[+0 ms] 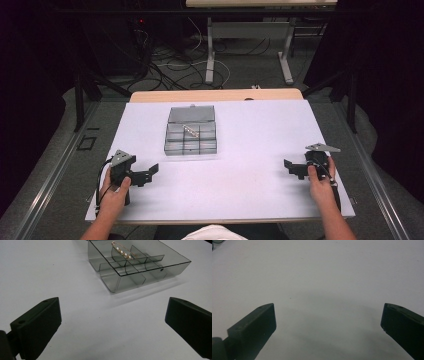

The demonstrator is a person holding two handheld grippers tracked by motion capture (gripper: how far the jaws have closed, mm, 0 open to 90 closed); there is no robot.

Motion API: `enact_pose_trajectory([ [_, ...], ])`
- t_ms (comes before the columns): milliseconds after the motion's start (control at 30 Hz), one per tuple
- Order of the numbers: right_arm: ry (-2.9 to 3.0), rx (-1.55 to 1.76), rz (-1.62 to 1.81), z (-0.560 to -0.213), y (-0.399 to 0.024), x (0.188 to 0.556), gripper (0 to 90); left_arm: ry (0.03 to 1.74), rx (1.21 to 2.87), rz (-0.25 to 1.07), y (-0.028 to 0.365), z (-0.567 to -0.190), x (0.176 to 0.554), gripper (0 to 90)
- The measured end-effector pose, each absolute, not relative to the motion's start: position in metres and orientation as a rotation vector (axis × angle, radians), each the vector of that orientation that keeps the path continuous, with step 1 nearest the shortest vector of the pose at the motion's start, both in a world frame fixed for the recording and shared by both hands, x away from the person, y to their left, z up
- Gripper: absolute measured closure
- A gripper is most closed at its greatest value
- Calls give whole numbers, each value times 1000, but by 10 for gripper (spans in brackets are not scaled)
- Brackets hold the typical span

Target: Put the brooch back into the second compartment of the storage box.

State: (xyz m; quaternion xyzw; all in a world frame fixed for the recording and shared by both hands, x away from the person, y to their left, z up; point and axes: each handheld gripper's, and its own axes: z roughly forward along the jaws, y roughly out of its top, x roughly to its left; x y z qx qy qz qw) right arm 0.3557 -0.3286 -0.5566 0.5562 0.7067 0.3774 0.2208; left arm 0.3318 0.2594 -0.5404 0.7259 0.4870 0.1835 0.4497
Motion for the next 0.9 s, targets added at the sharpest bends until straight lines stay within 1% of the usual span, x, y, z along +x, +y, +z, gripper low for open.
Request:
enact_pose_trajectory([
  [300,1933,1570,1043,-558,-337,356,0,1196,1807,445,260,-542,333,4],
  [900,1944,1592,1037,-555,-338,355,0,1196,1810,438,260,-541,333,4],
])
